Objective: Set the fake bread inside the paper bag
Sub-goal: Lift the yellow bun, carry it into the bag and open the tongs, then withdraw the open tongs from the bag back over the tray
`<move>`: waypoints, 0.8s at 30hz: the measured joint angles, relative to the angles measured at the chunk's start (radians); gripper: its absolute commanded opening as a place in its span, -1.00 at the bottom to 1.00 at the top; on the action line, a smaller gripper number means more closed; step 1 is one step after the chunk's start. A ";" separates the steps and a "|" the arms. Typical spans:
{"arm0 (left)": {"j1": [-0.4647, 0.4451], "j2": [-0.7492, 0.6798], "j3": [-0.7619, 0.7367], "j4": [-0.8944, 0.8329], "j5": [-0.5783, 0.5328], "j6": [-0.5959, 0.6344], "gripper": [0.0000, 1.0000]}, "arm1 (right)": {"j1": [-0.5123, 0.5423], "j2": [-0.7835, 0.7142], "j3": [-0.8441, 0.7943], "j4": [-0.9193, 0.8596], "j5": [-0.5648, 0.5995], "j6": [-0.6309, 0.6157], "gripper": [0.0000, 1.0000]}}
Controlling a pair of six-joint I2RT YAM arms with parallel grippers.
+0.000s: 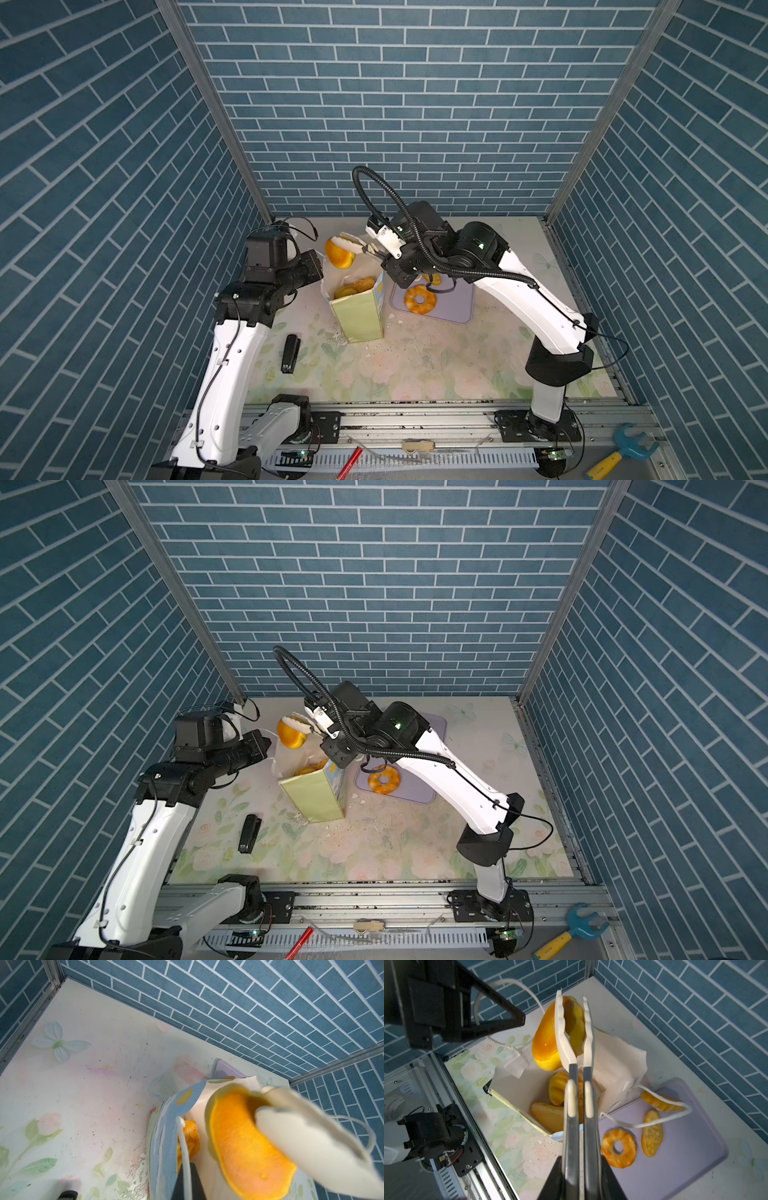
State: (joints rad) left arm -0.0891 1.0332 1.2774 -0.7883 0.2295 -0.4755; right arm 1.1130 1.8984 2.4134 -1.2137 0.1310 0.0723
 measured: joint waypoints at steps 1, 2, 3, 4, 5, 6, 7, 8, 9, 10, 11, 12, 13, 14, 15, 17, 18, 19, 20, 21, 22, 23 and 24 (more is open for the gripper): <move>0.000 0.000 0.000 0.000 0.000 0.000 -1.00 | 0.005 0.000 -0.010 -0.006 0.000 -0.003 -0.74; 0.000 -0.001 0.000 0.000 0.000 0.000 -1.00 | 0.009 -0.001 -0.020 -0.007 0.000 -0.003 -0.72; 0.000 -0.001 -0.002 0.000 0.000 0.000 -1.00 | 0.011 -0.002 -0.032 -0.006 0.000 -0.003 -0.69; 0.000 -0.002 -0.004 0.000 0.000 0.000 -1.00 | 0.011 -0.003 -0.046 -0.005 0.000 -0.003 -0.63; 0.000 -0.002 -0.006 0.000 0.000 0.000 -1.00 | 0.011 -0.004 -0.056 -0.005 0.001 -0.003 -0.54; 0.000 -0.002 -0.009 0.001 0.000 0.000 -1.00 | 0.011 -0.004 -0.068 -0.005 0.001 -0.003 -0.43; 0.000 -0.003 -0.012 0.000 0.000 0.000 -1.00 | 0.011 -0.004 -0.077 -0.006 0.003 -0.003 -0.40; 0.000 -0.003 -0.014 0.000 0.000 0.000 -1.00 | 0.011 -0.004 -0.082 -0.005 0.005 -0.003 -0.37; 0.000 -0.003 -0.015 0.000 0.000 0.000 -1.00 | 0.011 -0.004 -0.085 -0.006 0.007 -0.004 -0.31; 0.000 -0.004 -0.015 0.000 0.000 0.000 -1.00 | 0.011 -0.004 -0.086 -0.005 0.011 -0.006 -0.28; 0.000 -0.004 -0.016 0.000 0.000 0.000 -1.00 | 0.011 -0.005 -0.086 -0.003 0.016 -0.010 -0.26; 0.000 -0.005 -0.016 0.000 0.000 0.000 -1.00 | 0.011 -0.006 -0.086 -0.001 0.020 -0.011 -0.22; 0.000 -0.006 -0.016 0.000 0.000 0.000 -1.00 | 0.011 -0.008 -0.086 0.003 0.025 -0.013 -0.20; 0.000 -0.006 -0.016 0.000 0.000 0.000 -1.00 | 0.011 -0.011 -0.086 0.006 0.030 -0.018 -0.18; 0.000 -0.007 -0.016 0.000 0.000 0.000 -1.00 | 0.011 -0.015 -0.086 0.011 0.037 -0.018 -0.17; 0.000 -0.007 -0.016 0.000 0.000 0.000 -1.00 | 0.011 -0.026 -0.086 0.023 0.050 -0.021 -0.16; 0.000 -0.007 -0.016 0.000 0.000 0.000 -1.00 | 0.011 -0.034 -0.086 0.029 0.056 -0.021 -0.15; 0.000 -0.007 -0.016 0.001 0.000 -0.001 -1.00 | 0.011 -0.041 -0.086 0.034 0.061 -0.021 -0.14; 0.000 -0.007 -0.016 0.001 0.000 -0.002 -1.00 | 0.011 -0.051 -0.086 0.040 0.068 -0.021 -0.14; 0.000 -0.007 -0.016 0.001 0.000 -0.002 -1.00 | 0.008 -0.063 -0.086 0.048 0.075 -0.021 -0.14; 0.000 -0.007 -0.016 0.001 0.000 -0.003 -1.00 | 0.006 -0.072 -0.086 0.055 0.080 -0.021 -0.14; 0.000 -0.007 -0.016 0.001 0.000 -0.003 -1.00 | 0.003 -0.086 -0.086 0.064 0.088 -0.021 -0.13; 0.000 -0.007 -0.016 0.001 0.000 -0.003 -1.00 | 0.001 -0.100 -0.086 0.074 0.095 -0.021 -0.13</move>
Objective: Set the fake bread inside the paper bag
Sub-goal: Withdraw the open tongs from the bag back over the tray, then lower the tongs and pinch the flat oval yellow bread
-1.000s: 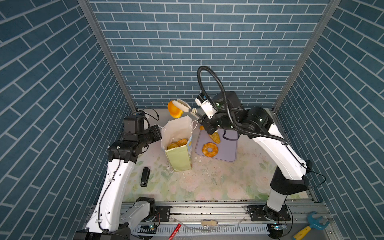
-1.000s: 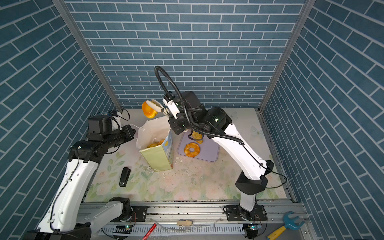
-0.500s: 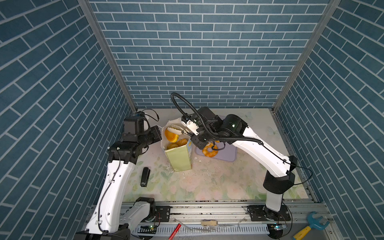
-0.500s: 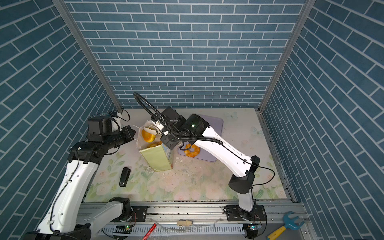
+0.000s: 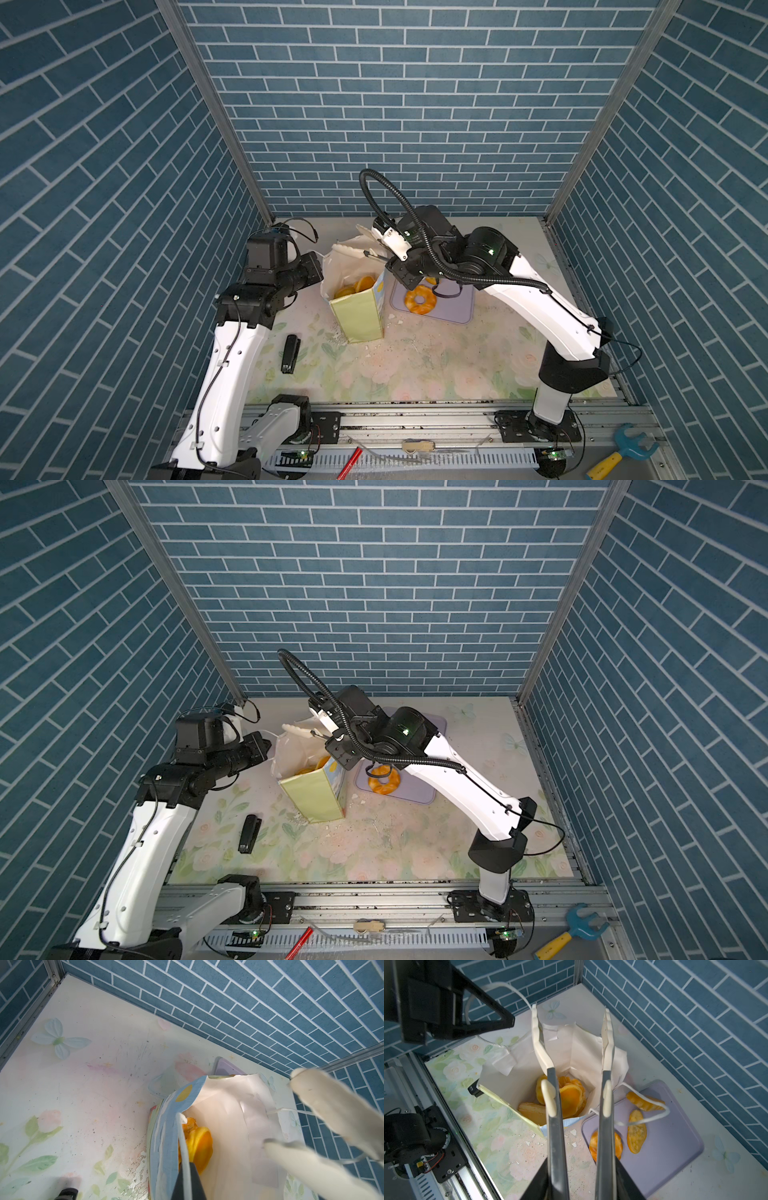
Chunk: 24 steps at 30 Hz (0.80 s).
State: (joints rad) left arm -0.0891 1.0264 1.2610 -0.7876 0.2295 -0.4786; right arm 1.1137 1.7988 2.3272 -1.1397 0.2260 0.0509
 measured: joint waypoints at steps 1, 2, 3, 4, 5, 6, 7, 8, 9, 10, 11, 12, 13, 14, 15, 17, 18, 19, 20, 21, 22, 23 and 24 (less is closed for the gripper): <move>0.000 0.000 0.000 0.000 0.000 0.000 -1.00 | -0.004 -0.013 0.000 0.007 0.007 0.000 -0.13; 0.000 0.000 0.000 0.000 0.000 0.000 -1.00 | -0.012 -0.028 0.000 0.013 0.016 0.000 -0.12; 0.000 0.000 0.000 0.000 0.000 0.000 -1.00 | -0.023 -0.043 0.000 0.018 0.024 0.000 -0.12; 0.000 0.000 0.000 0.000 0.000 0.000 -1.00 | -0.034 -0.053 0.000 0.021 0.031 0.000 -0.12; 0.000 0.000 0.000 0.000 0.000 0.000 -1.00 | -0.054 -0.070 -0.002 0.026 0.040 0.000 -0.12; 0.000 0.000 0.000 0.000 0.000 0.000 -1.00 | -0.075 -0.087 -0.009 0.031 0.049 0.001 -0.12; 0.000 0.000 0.000 0.000 0.000 0.000 -1.00 | -0.094 -0.101 -0.018 0.033 0.057 0.002 -0.12; 0.000 0.000 0.000 0.000 0.000 0.000 -1.00 | -0.123 -0.119 -0.034 0.034 0.068 0.005 -0.12; 0.000 0.000 0.000 0.000 0.000 0.000 -1.00 | -0.155 -0.139 -0.054 0.034 0.081 0.012 -0.12; 0.000 0.000 0.000 0.000 0.000 0.000 -1.00 | -0.178 -0.154 -0.075 0.035 0.091 0.018 -0.11; 0.000 0.000 0.000 0.000 -0.001 0.000 -1.00 | -0.208 -0.175 -0.108 0.034 0.105 0.025 -0.10; 0.000 0.000 0.000 0.000 -0.001 0.000 -1.00 | -0.239 -0.196 -0.146 0.036 0.117 0.032 -0.09; 0.000 0.000 0.000 0.000 -0.002 0.000 -1.00 | -0.268 -0.216 -0.189 0.039 0.125 0.040 -0.09; 0.000 0.000 0.000 0.000 -0.002 0.000 -1.00 | -0.290 -0.231 -0.227 0.040 0.128 0.048 -0.08; 0.000 0.000 0.000 0.000 -0.002 0.000 -1.00 | -0.314 -0.248 -0.274 0.040 0.127 0.056 -0.08; 0.000 0.000 0.000 0.000 -0.003 0.000 -1.00 | -0.351 -0.273 -0.369 0.044 0.122 0.071 -0.07; 0.000 0.000 0.000 0.000 -0.003 0.000 -1.00 | -0.365 -0.280 -0.418 0.044 0.119 0.079 -0.06; 0.000 0.000 0.000 0.000 -0.004 0.000 -1.00 | -0.378 -0.283 -0.467 0.046 0.112 0.086 -0.06; 0.000 0.000 0.000 0.000 -0.003 0.000 -1.00 | -0.385 -0.282 -0.506 0.048 0.105 0.092 -0.05; 0.000 0.000 0.000 0.000 -0.004 0.000 -1.00 | -0.389 -0.280 -0.549 0.052 0.096 0.098 -0.04; 0.000 0.000 0.000 0.000 -0.004 0.000 -1.00 | -0.392 -0.275 -0.584 0.052 0.088 0.102 -0.03; 0.000 0.000 0.000 0.000 -0.004 0.000 -1.00 | -0.394 -0.269 -0.611 0.053 0.079 0.103 -0.02; 0.000 0.000 0.000 0.000 -0.004 0.000 -1.00 | -0.397 -0.259 -0.636 0.055 0.069 0.107 -0.02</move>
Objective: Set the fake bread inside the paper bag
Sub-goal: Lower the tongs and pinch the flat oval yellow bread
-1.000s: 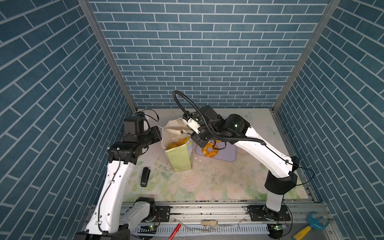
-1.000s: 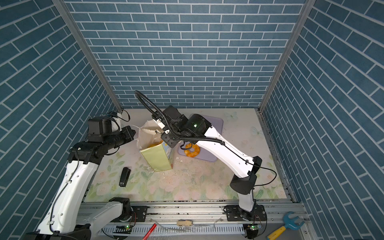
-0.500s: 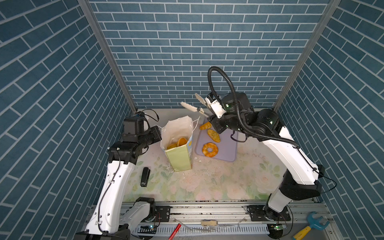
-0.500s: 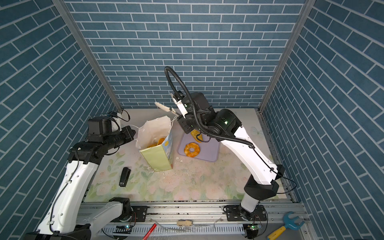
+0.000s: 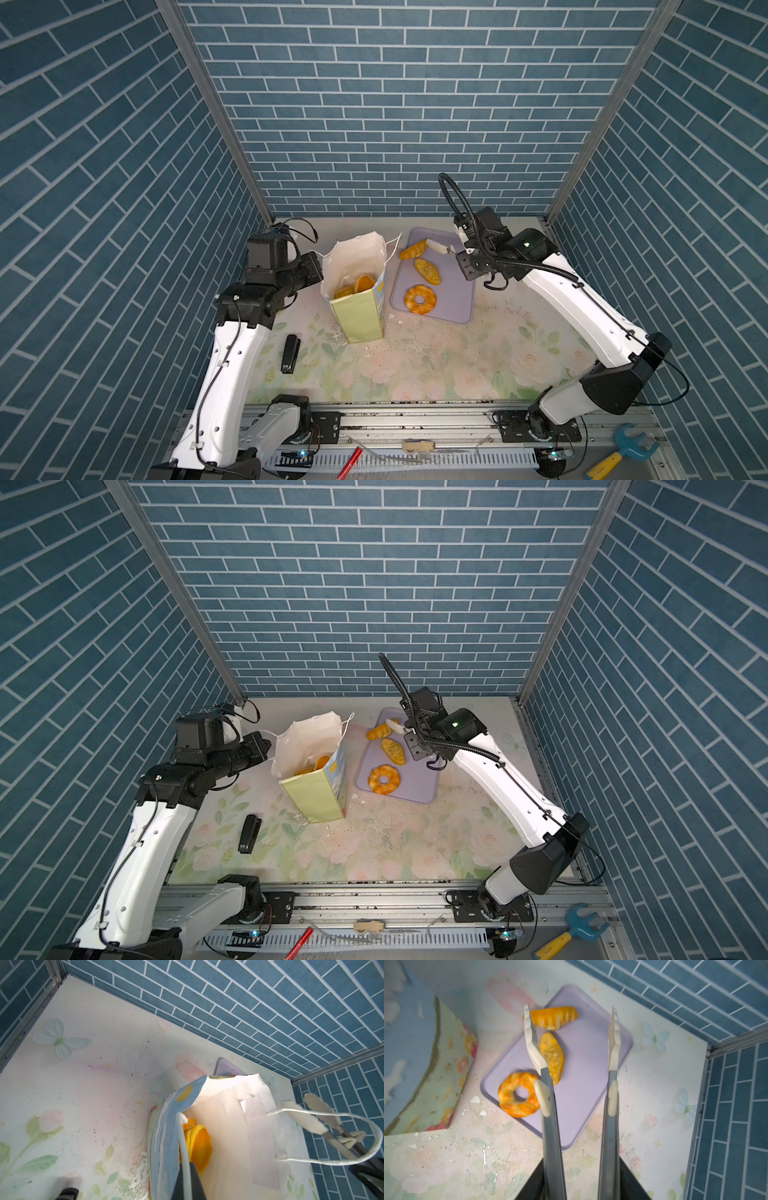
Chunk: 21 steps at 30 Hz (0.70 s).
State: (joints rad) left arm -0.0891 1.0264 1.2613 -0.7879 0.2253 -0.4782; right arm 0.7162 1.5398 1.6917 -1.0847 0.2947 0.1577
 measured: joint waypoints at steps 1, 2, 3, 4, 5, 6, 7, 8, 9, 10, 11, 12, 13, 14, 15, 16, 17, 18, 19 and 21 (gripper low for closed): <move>0.000 0.000 0.000 0.000 0.000 0.000 -1.00 | -0.003 0.011 -0.019 0.004 -0.010 0.001 -0.01; 0.000 0.000 0.000 0.000 0.000 0.000 -1.00 | -0.005 0.022 -0.033 0.008 -0.017 0.002 -0.01; 0.000 0.000 0.000 0.000 0.000 0.000 -1.00 | -0.005 0.035 -0.045 0.013 -0.025 0.003 0.00; 0.000 0.000 0.000 0.000 0.000 0.000 -1.00 | -0.007 0.051 -0.054 0.021 -0.034 0.003 0.01; 0.000 0.000 0.000 0.000 -0.001 0.000 -1.00 | -0.010 0.066 -0.061 0.030 -0.042 0.003 0.01; 0.000 0.000 0.000 0.000 -0.001 0.000 -1.00 | -0.014 0.082 -0.069 0.045 -0.053 0.003 0.01; 0.000 0.000 0.000 0.000 -0.001 0.000 -1.00 | -0.018 0.101 -0.076 0.058 -0.063 0.003 0.02; 0.000 0.000 0.000 0.000 -0.002 0.000 -1.00 | -0.020 0.114 -0.080 0.069 -0.069 0.003 0.02; 0.000 0.000 0.000 -0.001 -0.002 0.000 -1.00 | -0.023 0.130 -0.085 0.083 -0.075 0.003 0.03; 0.000 0.000 0.000 -0.001 -0.003 0.000 -1.00 | -0.025 0.145 -0.090 0.097 -0.080 0.003 0.03; 0.000 0.000 0.000 -0.001 -0.004 0.000 -1.00 | -0.027 0.156 -0.095 0.107 -0.085 0.003 0.03; 0.000 0.000 0.000 -0.002 -0.004 0.001 -1.00 | -0.030 0.170 -0.098 0.119 -0.091 0.003 0.04; 0.000 0.000 0.000 -0.003 -0.004 0.001 -1.00 | -0.032 0.180 -0.098 0.126 -0.094 0.003 0.05; 0.000 0.000 0.000 -0.004 -0.004 0.002 -1.00 | -0.034 0.193 -0.098 0.137 -0.098 0.003 0.05; 0.000 0.000 0.001 -0.006 -0.004 0.002 -1.00 | -0.035 0.204 -0.098 0.146 -0.101 0.003 0.06; 0.000 0.000 0.002 -0.007 -0.004 0.002 -1.00 | -0.037 0.215 -0.098 0.153 -0.104 0.003 0.06; 0.000 0.000 0.002 -0.007 -0.004 0.002 -1.00 | -0.038 0.227 -0.098 0.161 -0.107 0.003 0.06; 0.000 0.000 0.002 -0.007 -0.004 0.002 -1.00 | -0.039 0.239 -0.098 0.166 -0.109 0.003 0.06; 0.000 0.000 0.002 -0.007 -0.005 0.002 -1.00 | -0.040 0.252 -0.098 0.172 -0.112 0.003 0.06; 0.000 0.000 0.002 -0.008 -0.005 0.002 -1.00 | -0.040 0.283 -0.098 0.184 -0.119 0.003 0.03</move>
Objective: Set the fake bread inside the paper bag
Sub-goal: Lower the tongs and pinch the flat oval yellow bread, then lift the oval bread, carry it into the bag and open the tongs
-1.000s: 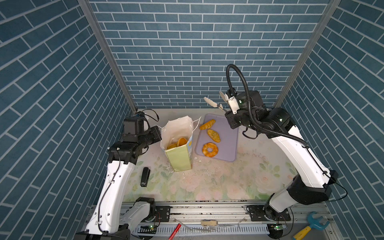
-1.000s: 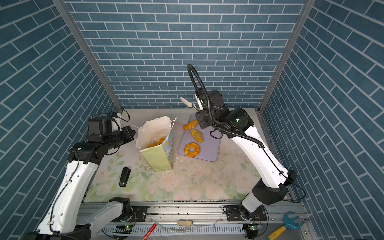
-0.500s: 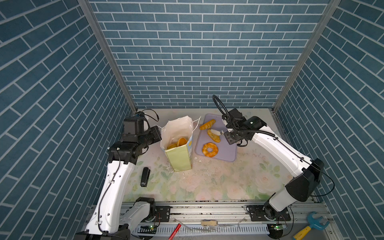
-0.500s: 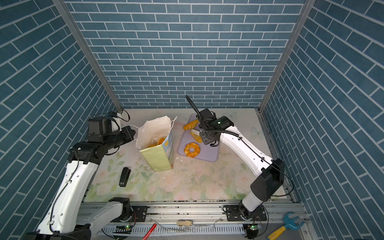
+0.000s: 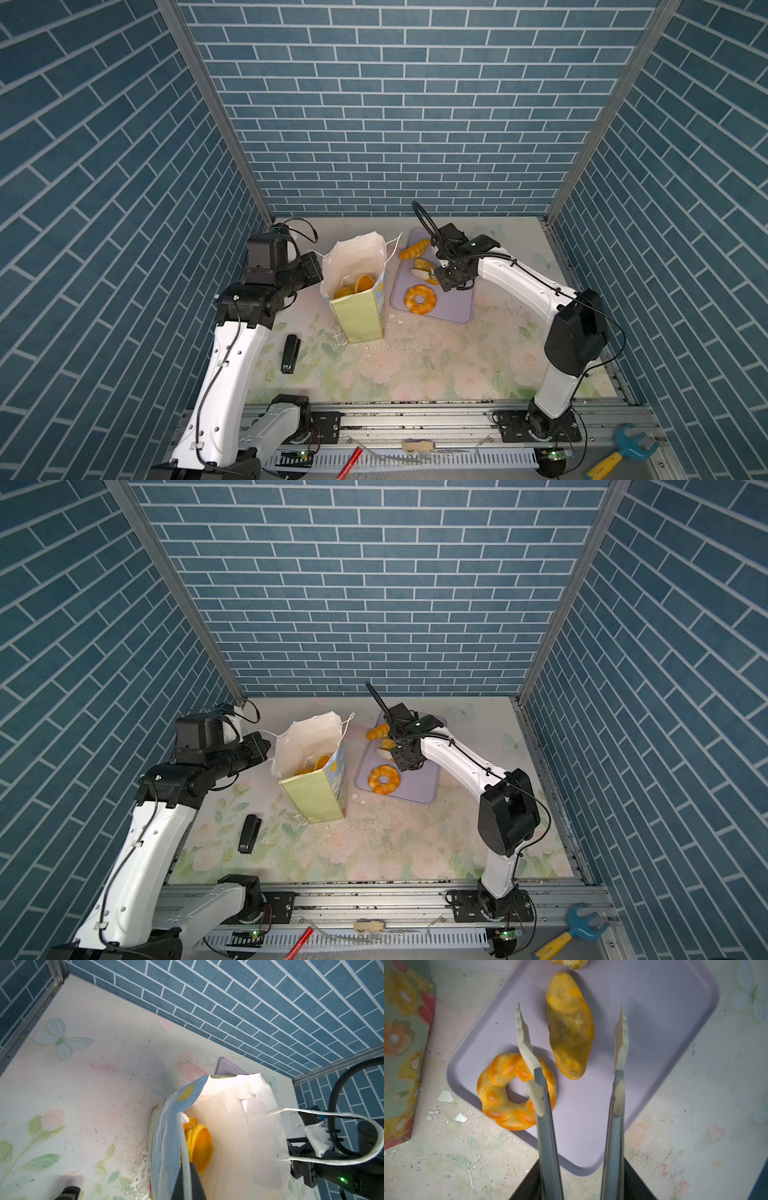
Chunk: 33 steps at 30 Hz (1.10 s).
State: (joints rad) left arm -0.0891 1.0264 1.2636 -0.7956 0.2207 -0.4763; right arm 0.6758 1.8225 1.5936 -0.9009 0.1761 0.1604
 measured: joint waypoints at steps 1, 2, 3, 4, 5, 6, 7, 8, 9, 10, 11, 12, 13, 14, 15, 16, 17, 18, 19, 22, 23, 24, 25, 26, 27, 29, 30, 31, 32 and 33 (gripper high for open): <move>0.000 0.000 0.000 0.000 0.000 0.000 -1.00 | 0.000 0.012 0.000 0.004 -0.002 0.000 0.01; 0.000 0.000 0.000 0.000 0.000 0.000 -1.00 | 0.000 0.027 0.000 0.007 -0.006 0.000 -0.02; 0.000 0.000 0.000 0.000 0.000 0.000 -1.00 | 0.000 0.040 0.000 0.011 -0.009 0.000 -0.07; 0.000 0.000 0.000 0.000 0.000 0.000 -1.00 | 0.000 0.051 0.000 0.014 -0.013 0.000 -0.09; 0.000 0.000 0.000 0.000 0.000 0.000 -1.00 | 0.000 0.060 0.000 0.016 -0.018 0.001 -0.13; 0.000 0.000 0.000 0.000 0.000 0.000 -1.00 | 0.000 0.063 0.000 0.016 -0.023 0.001 -0.18; 0.000 0.000 0.000 0.000 0.000 0.000 -1.00 | 0.000 0.063 0.000 0.018 -0.024 0.002 -0.23; 0.000 0.000 0.000 0.000 0.000 0.000 -1.00 | 0.000 0.062 0.000 0.022 -0.024 0.006 -0.29; 0.000 0.000 0.000 0.000 0.000 0.000 -1.00 | -0.001 0.060 0.000 0.024 -0.024 0.009 -0.34; 0.000 0.000 0.000 0.000 0.000 0.000 -1.00 | -0.001 0.059 0.000 0.025 -0.024 0.014 -0.37; 0.000 0.000 0.000 0.000 0.000 0.000 -1.00 | -0.001 0.056 0.000 0.025 -0.023 0.019 -0.39; 0.000 0.000 0.000 0.000 0.001 0.000 -1.00 | -0.001 0.051 0.000 0.023 -0.023 0.020 -0.42; 0.000 0.000 0.000 0.000 0.001 0.000 -1.00 | -0.001 0.045 0.000 0.020 -0.022 0.023 -0.44; 0.000 0.000 0.000 0.000 0.001 -0.001 -1.00 | -0.001 0.031 0.000 0.011 -0.020 0.024 -0.45; 0.000 0.000 0.000 0.000 0.001 -0.001 -1.00 | -0.001 0.016 0.000 0.002 -0.018 0.026 -0.46; 0.000 0.000 0.000 0.001 0.002 -0.002 -1.00 | -0.001 -0.002 0.000 -0.009 -0.014 0.026 -0.47; 0.000 0.000 0.000 0.001 0.002 -0.002 -1.00 | -0.001 -0.024 0.000 -0.020 -0.011 0.027 -0.49; 0.000 0.000 0.000 0.001 0.002 -0.003 -1.00 | -0.001 -0.053 -0.001 -0.034 -0.005 0.027 -0.49; 0.000 0.000 0.000 0.002 0.002 -0.005 -1.00 | -0.001 -0.078 -0.003 -0.043 -0.001 0.027 -0.49; 0.000 0.000 0.000 0.008 0.006 -0.009 -1.00 | -0.001 -0.185 -0.008 -0.090 0.023 0.040 -0.50; 0.000 0.000 0.000 0.011 0.009 -0.010 -1.00 | -0.001 -0.223 -0.007 -0.103 0.031 0.046 -0.50; 0.000 0.000 -0.001 0.014 0.009 -0.013 -1.00 | -0.001 -0.262 -0.005 -0.117 0.040 0.052 -0.51; 0.000 0.000 -0.001 0.017 0.010 -0.015 -1.00 | -0.001 -0.295 0.001 -0.132 0.044 0.055 -0.52; 0.000 0.000 -0.002 0.020 0.010 -0.018 -1.00 | -0.001 -0.325 0.020 -0.154 0.045 0.063 -0.52; 0.000 0.000 -0.002 0.023 0.010 -0.023 -1.00 | -0.001 -0.347 0.049 -0.171 0.043 0.069 -0.52; 0.000 0.000 -0.002 0.026 0.010 -0.029 -1.00 | 0.000 -0.372 0.125 -0.192 0.027 0.072 -0.53; 0.000 0.000 -0.002 0.028 0.010 -0.032 -1.00 | 0.003 -0.377 0.172 -0.193 0.016 0.075 -0.54; 0.000 0.000 -0.003 0.029 0.010 -0.034 -1.00 | 0.006 -0.379 0.214 -0.192 0.008 0.077 -0.54; 0.000 -0.001 -0.003 0.031 0.012 -0.037 -1.00 | 0.014 -0.378 0.261 -0.192 -0.001 0.077 -0.54; 0.000 -0.002 -0.003 0.031 0.013 -0.040 -1.00 | 0.029 -0.374 0.311 -0.192 -0.009 0.076 -0.54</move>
State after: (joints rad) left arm -0.0891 1.0245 1.2610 -0.7647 0.2333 -0.5167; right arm 0.7044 1.4487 1.9045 -1.0931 0.1673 0.2367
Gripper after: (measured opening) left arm 0.043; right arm 0.295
